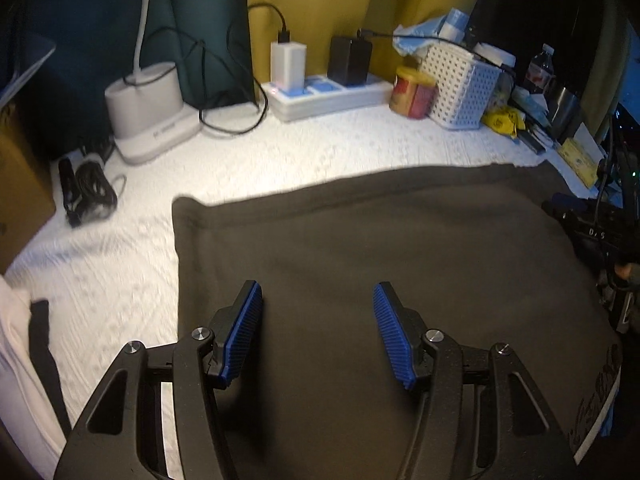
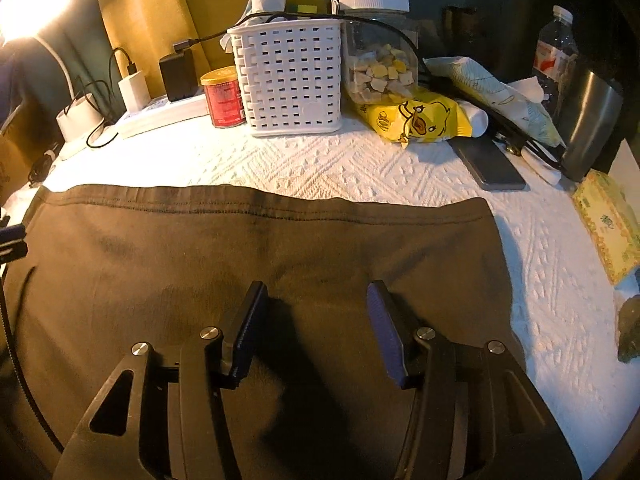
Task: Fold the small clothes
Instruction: 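Open the left tool above the folded shirt, then move both open tools over the folded brown T-shirt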
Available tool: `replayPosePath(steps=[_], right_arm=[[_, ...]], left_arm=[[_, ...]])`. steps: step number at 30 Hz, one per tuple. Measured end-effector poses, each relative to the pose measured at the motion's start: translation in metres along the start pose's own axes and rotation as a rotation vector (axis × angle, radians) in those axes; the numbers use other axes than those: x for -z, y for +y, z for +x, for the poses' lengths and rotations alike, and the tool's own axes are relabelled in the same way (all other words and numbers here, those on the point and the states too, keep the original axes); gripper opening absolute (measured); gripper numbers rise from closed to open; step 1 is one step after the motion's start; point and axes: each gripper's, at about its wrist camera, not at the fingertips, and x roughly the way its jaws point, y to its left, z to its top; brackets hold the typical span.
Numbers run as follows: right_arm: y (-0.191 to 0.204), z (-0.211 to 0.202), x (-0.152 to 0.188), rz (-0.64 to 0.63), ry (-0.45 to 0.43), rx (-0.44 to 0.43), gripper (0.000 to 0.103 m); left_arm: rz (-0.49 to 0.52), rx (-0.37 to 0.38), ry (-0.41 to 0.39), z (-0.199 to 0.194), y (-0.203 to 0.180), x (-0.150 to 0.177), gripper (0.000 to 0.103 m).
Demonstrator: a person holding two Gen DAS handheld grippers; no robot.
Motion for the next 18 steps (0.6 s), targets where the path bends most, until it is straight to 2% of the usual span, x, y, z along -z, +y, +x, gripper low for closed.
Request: replayPosePath(steps=[7,18], right_arm=[[-0.001,-0.016,0.014,0.005,0.004,-0.001,0.057],[-0.003,-0.052,0.048,0.027,-0.001,0.021,0.059]], left_arm=[[-0.014,-0.010,0.014,-0.010,-0.001,0.014,0.058],[0.003,0.052,-0.032,-0.037,-0.024,0.034,0.058]])
